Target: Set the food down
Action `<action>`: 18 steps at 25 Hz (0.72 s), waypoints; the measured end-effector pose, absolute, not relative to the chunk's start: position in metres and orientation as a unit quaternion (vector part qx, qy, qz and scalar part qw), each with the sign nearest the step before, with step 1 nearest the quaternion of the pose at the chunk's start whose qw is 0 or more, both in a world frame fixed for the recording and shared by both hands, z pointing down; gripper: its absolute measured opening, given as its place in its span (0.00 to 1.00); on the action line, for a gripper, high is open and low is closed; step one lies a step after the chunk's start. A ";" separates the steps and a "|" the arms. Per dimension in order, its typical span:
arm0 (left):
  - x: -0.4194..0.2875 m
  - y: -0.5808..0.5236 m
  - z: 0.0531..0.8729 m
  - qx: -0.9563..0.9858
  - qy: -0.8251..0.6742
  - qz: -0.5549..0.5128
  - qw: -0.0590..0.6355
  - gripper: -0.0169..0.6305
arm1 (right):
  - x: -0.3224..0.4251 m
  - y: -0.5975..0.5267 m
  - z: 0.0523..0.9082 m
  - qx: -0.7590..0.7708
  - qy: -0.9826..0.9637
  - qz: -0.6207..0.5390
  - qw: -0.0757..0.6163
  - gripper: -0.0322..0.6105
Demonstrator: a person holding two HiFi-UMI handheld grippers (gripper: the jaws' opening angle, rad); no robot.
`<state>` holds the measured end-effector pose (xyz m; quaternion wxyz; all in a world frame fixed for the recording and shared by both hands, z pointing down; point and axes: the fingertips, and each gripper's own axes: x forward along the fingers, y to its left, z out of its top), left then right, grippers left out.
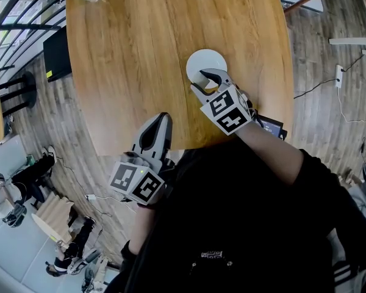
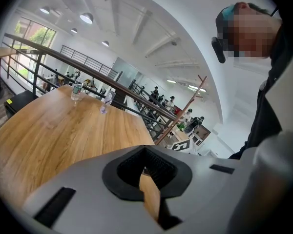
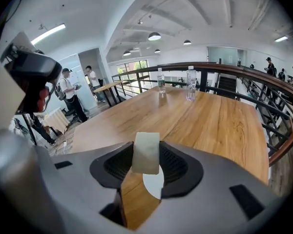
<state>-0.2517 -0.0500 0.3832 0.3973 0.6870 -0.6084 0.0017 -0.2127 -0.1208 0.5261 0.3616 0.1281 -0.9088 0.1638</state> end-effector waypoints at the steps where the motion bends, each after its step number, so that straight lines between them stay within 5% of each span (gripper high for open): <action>1: -0.252 -0.050 0.384 0.687 -0.608 0.002 0.398 0.02 | -0.212 -0.122 0.533 0.128 -0.906 0.159 0.370 0.32; 18: -0.253 -0.041 0.387 0.678 -0.615 0.008 0.403 0.02 | -0.196 -0.116 0.628 0.111 -0.858 0.104 0.491 0.32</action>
